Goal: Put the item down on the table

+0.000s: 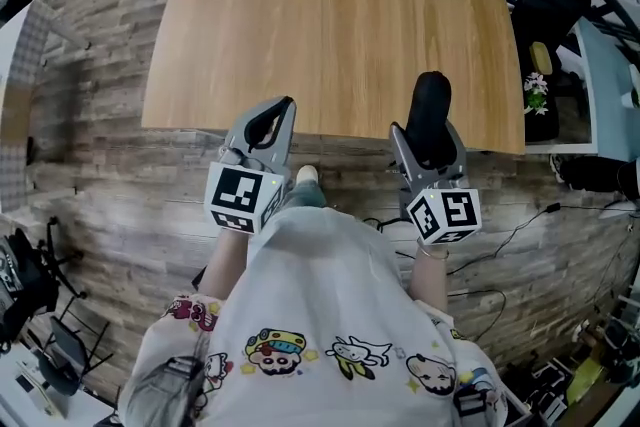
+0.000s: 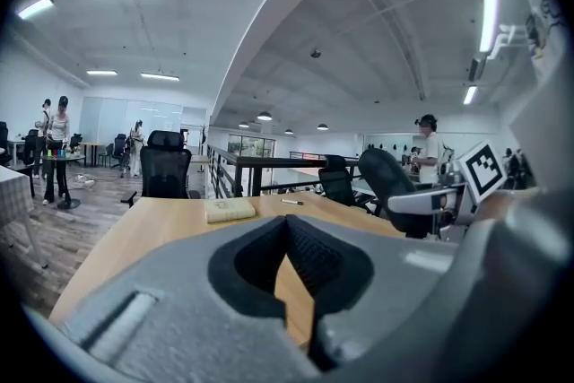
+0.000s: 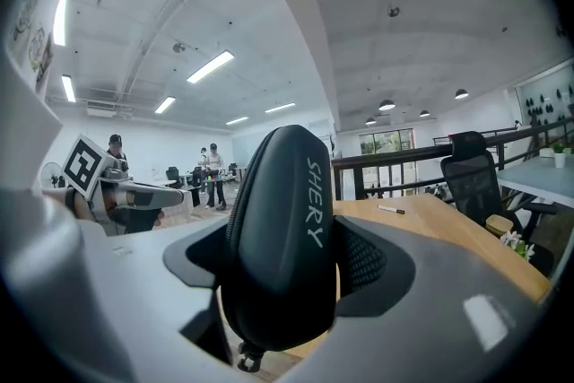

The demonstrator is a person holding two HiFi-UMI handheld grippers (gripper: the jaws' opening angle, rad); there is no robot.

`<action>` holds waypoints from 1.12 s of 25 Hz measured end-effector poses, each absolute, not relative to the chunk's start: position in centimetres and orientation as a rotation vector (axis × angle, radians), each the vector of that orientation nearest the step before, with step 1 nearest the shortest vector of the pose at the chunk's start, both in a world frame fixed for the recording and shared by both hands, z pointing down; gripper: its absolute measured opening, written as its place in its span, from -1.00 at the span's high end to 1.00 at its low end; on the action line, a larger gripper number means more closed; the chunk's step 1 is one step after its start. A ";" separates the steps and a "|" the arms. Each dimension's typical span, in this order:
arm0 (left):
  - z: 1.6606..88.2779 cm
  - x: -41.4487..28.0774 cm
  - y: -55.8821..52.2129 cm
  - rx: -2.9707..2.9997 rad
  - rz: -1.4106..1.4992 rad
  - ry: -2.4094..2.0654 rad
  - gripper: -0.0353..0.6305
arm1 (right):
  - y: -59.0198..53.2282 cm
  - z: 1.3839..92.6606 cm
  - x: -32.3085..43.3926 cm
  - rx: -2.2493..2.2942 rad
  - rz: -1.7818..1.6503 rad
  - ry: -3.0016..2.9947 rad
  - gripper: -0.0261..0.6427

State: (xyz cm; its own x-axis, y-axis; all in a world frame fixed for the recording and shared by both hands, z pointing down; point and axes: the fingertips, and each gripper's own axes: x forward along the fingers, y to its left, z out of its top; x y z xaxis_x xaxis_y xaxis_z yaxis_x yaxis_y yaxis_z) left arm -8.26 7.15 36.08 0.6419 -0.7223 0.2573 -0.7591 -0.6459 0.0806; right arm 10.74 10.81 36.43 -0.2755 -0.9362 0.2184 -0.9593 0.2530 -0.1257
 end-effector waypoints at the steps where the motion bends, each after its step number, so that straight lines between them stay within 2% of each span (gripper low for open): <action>1: 36.2 -8.3 6.6 2.684 0.308 -1.209 0.89 | 10.5 36.6 10.7 1.840 0.364 -2.392 -0.10; 16: 39.1 -9.7 1.9 2.613 0.344 -1.183 0.89 | 6.2 38.7 10.6 1.837 0.420 -2.287 -0.10; 28: 37.8 -5.9 -6.7 2.633 0.339 -1.246 0.89 | -2.6 38.8 14.2 1.784 0.410 -2.337 -0.09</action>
